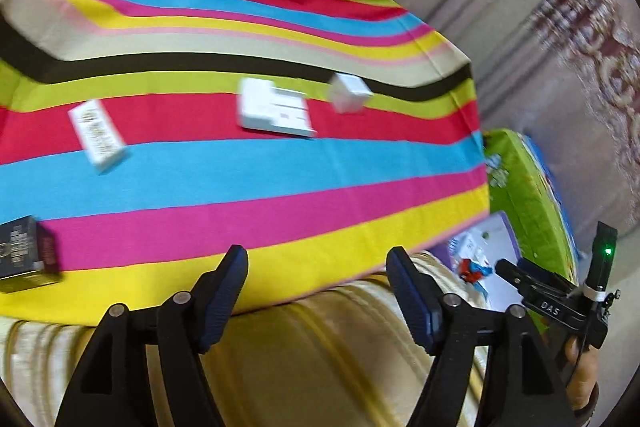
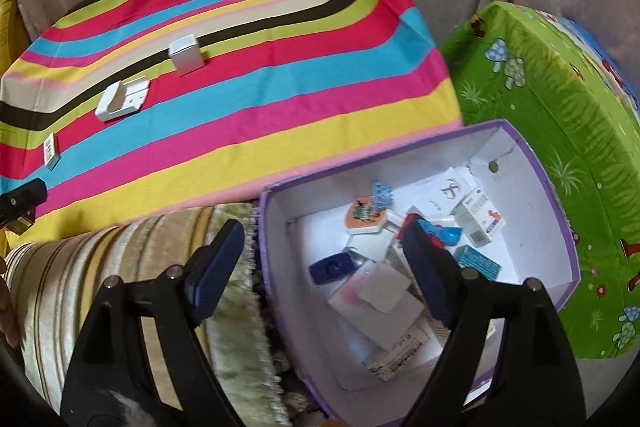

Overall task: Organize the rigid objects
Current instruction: 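Move both grippers back toward the table, then grasp the black DORMI box with the left gripper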

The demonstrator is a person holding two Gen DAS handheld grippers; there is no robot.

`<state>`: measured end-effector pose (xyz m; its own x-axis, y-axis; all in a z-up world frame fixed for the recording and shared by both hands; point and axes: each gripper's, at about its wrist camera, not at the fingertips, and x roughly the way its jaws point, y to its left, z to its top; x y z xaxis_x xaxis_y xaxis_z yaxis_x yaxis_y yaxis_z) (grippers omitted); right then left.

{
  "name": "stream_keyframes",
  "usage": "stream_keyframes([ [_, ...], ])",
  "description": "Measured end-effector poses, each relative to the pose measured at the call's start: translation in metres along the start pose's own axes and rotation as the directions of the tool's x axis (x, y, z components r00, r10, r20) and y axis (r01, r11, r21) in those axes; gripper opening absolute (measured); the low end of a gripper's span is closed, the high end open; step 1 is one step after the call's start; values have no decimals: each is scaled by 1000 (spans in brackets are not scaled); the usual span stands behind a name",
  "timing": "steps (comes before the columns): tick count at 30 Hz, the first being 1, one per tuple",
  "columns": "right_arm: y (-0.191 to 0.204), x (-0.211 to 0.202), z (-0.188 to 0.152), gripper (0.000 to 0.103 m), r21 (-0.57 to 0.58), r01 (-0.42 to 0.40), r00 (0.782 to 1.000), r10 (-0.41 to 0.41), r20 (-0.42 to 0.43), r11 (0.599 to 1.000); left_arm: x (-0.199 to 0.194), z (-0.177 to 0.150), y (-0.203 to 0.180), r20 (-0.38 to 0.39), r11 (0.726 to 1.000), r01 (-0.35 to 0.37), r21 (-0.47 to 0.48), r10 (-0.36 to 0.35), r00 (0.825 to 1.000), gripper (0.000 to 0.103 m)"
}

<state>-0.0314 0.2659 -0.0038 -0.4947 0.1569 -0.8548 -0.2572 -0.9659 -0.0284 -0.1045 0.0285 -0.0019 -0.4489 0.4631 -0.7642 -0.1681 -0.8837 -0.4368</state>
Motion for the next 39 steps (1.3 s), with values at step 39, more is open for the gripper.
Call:
stream_keyframes([
  [39,26,8,-1,88,-48,-45,999,44,-23,998,-59,-4,136,-20,857,-477,-195,483,876,96],
])
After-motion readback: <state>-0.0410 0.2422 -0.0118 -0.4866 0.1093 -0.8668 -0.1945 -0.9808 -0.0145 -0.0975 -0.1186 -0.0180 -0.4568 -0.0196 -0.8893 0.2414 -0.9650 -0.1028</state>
